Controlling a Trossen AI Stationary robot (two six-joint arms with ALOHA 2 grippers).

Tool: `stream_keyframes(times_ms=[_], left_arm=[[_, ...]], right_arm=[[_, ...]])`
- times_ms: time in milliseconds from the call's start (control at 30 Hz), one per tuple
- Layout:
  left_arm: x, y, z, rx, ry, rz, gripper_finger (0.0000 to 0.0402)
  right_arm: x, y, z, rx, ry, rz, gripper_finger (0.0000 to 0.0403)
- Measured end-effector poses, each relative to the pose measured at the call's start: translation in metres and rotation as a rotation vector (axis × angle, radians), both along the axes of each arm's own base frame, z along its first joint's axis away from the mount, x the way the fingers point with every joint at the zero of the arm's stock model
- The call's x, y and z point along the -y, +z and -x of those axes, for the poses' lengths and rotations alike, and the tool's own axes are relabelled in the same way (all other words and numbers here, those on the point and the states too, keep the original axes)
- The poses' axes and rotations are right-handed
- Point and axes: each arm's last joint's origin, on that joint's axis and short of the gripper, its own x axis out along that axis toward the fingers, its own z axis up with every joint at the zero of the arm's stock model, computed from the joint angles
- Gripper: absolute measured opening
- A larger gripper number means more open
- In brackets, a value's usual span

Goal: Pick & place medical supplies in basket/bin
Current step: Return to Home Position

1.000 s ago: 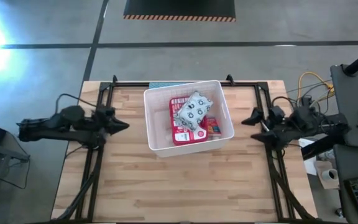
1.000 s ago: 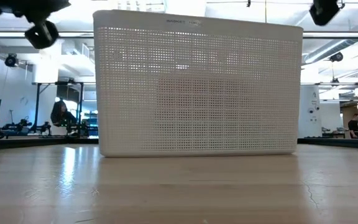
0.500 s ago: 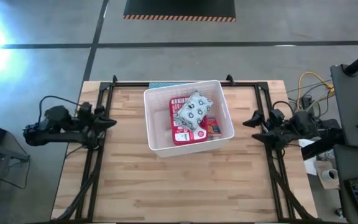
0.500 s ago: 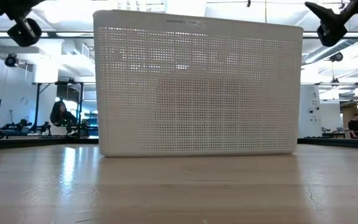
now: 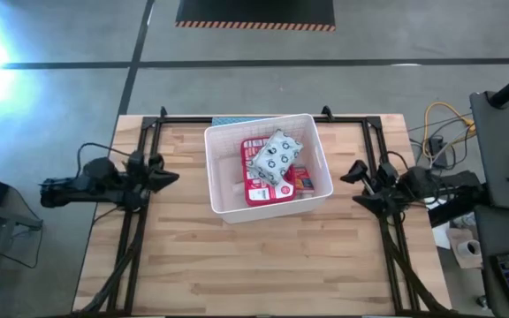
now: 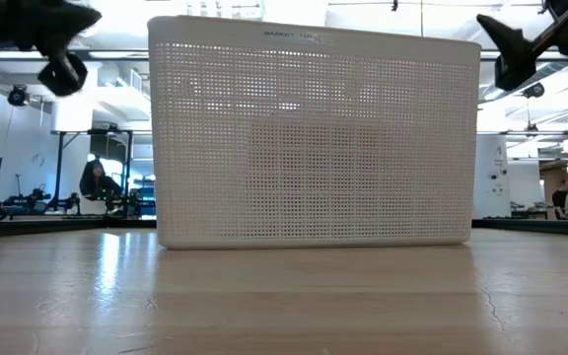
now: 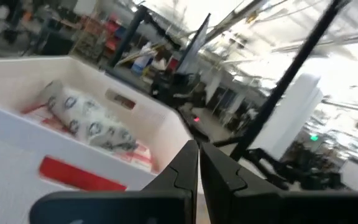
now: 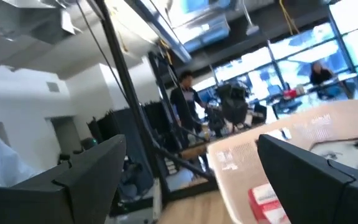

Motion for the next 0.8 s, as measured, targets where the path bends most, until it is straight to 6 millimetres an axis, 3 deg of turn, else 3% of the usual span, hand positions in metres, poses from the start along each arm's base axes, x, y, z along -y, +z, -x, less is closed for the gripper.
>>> stream_keyframes(times_ms=[233, 500, 600, 800], left_arm=[[-0.002, -0.010, -0.004, -0.029, 0.061, 0.007, 0.0000], [-0.005, -0.042, -0.014, -0.135, 0.158, 0.068, 0.0000], [-0.005, -0.045, -0.015, -0.131, 0.154, 0.138, 0.0000], [-0.005, -0.051, -0.018, -0.157, 0.158, 0.137, 0.0000]], right_arm=[[0.000, -0.010, -0.004, -0.024, -0.018, 0.038, 0.0354], [-0.001, -0.027, -0.008, -0.213, -0.024, 0.094, 0.0354], [-0.001, -0.039, -0.010, -0.326, -0.007, 0.047, 0.0354], [-0.002, -0.039, -0.011, -0.333, 0.002, 0.011, 0.0354]])
